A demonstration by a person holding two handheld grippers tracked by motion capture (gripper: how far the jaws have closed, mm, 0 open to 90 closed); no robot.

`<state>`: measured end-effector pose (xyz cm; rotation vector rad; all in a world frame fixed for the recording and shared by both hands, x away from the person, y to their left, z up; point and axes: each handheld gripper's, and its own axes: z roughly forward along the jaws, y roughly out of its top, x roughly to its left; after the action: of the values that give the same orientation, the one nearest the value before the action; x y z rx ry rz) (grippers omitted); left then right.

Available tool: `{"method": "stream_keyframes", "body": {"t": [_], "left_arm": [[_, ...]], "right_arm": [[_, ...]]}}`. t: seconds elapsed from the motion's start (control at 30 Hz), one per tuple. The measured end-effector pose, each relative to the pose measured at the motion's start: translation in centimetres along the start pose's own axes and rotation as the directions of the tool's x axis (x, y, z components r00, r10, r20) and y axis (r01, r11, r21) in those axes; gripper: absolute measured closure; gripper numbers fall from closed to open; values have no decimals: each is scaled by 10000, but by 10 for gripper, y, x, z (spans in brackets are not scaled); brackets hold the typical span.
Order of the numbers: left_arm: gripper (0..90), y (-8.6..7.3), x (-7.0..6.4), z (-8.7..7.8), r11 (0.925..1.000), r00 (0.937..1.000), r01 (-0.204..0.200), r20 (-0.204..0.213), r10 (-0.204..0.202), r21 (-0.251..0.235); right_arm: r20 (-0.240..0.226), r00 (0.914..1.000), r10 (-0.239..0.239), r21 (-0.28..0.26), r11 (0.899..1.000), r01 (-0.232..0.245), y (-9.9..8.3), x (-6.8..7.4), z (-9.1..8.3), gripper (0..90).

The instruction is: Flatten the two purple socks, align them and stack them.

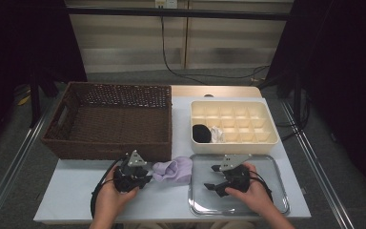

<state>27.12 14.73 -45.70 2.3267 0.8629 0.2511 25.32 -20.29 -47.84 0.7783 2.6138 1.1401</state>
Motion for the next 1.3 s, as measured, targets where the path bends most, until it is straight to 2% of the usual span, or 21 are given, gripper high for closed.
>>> {"method": "stream_keyframes", "body": {"t": [0.03,0.1,0.13,0.23,0.33,0.43,0.47,0.63,0.73,0.77,0.9,1.03,1.13,1.3], "left_arm": [[700,0,0,0,10000,10000,0,0,0,0],[672,3,2,-1,9992,9997,121,-185,-128,-370],[660,4,1,0,9991,9997,122,-192,-130,-399],[633,10,-3,8,9978,9997,160,219,-146,-646],[625,13,-8,15,9973,9988,208,454,-176,-708],[625,18,-14,25,9963,9973,85,730,-23,-851],[629,21,-16,28,9973,9974,-145,689,196,-727],[657,25,-24,37,9953,9962,-712,459,743,-649],[682,26,-26,37,9940,9949,-891,423,919,-636],[719,27,-27,36,9928,9936,-1061,342,1081,-560],[844,29,-26,33,9930,9940,-898,559,941,-761],[855,38,-33,31,9881,9889,-1232,715,1299,-921],[855,42,-38,35,9866,9866,-1374,765,1443,-884],[856,49,-44,39,9837,9828,-1496,935,1590,-994]], "right_arm": [[0,10000,0,0,10000,0,0,0,0,304],[54,10000,5,51,10000,-6,-1,0,0,304],[74,10000,-32,60,10000,32,-1,0,0,304],[104,9999,-54,67,10000,53,-2,0,1,304],[68,10000,-37,28,10000,37,-3,0,1,304],[66,10000,-34,37,10000,33,-3,0,1,304],[45,10000,-1,74,10000,1,-2,0,1,304],[-46,10000,-40,5,10000,40,3,3,1,306],[-65,9999,-154,-187,9997,153,11,5,0,351],[-115,9997,-219,-270,9994,215,18,7,1,390],[-81,9990,-447,-421,9981,443,31,8,1,409],[-139,9981,-608,-663,9960,597,47,8,3,446],[-203,9975,-681,-578,9961,668,50,9,6,454],[-164,9955,-932,-456,9947,923,57,9,13,526]]}}
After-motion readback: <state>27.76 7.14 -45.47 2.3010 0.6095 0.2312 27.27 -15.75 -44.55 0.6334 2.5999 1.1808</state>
